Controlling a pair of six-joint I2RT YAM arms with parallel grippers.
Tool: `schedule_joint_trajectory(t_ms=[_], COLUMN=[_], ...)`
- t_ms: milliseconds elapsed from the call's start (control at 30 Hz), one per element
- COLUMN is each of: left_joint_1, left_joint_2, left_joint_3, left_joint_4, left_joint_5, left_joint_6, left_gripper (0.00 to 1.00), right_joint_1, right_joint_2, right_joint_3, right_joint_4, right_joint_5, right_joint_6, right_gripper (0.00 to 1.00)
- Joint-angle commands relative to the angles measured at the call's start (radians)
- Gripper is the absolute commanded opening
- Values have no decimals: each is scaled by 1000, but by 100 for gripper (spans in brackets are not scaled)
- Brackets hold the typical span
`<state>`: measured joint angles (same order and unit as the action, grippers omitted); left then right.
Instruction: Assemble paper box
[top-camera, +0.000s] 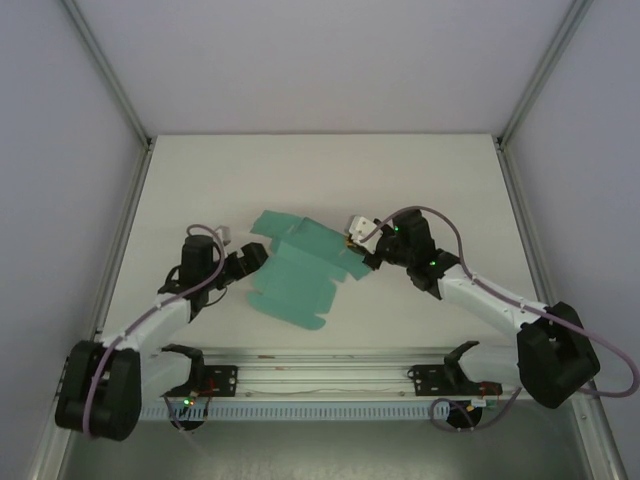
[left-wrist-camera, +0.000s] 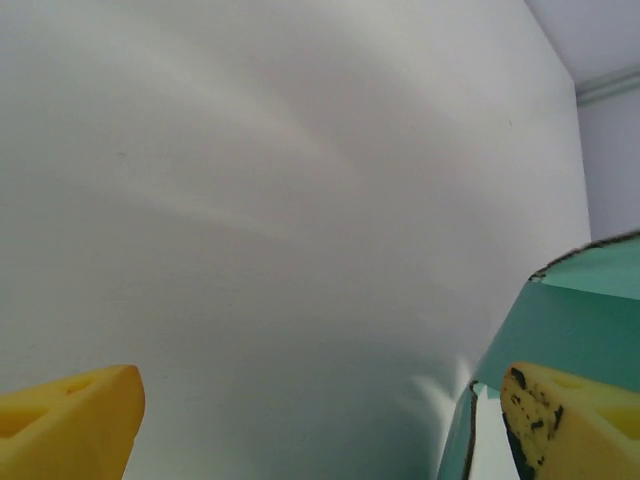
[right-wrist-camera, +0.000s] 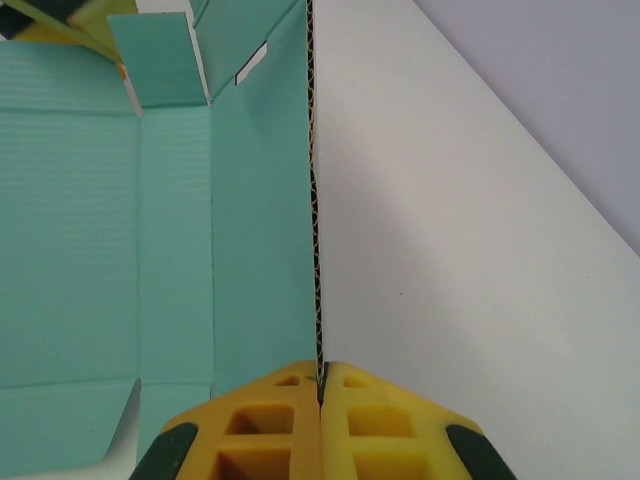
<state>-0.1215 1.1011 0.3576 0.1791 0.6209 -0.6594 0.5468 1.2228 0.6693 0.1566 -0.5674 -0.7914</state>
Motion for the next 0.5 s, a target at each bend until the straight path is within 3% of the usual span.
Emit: schedule_joint_trajectory(t_ms=[0, 133, 267, 400, 467], left_joint_1=[5, -4, -27, -51, -58], left_joint_2=[94, 195, 244, 287, 313], left_joint_3=[52, 45, 55, 91, 102], left_joint_4=[192, 363, 429, 406, 428], left_joint_5=[182, 285, 311, 308, 316], left_joint_6=[2, -66, -86, -71, -86], left_gripper=[83, 77, 72, 54, 40], right_joint_1=[-3, -4, -3, -3, -4], right_joint_2=[7, 19, 30, 34, 36], right_joint_3=[14, 18, 24, 24, 27], right_joint_4=[9, 26, 28, 39, 38], right_joint_5=[-39, -50, -57, -68, -69], right_joint_6=[26, 42, 50, 58, 57], right_gripper=[0, 0, 0, 0, 0])
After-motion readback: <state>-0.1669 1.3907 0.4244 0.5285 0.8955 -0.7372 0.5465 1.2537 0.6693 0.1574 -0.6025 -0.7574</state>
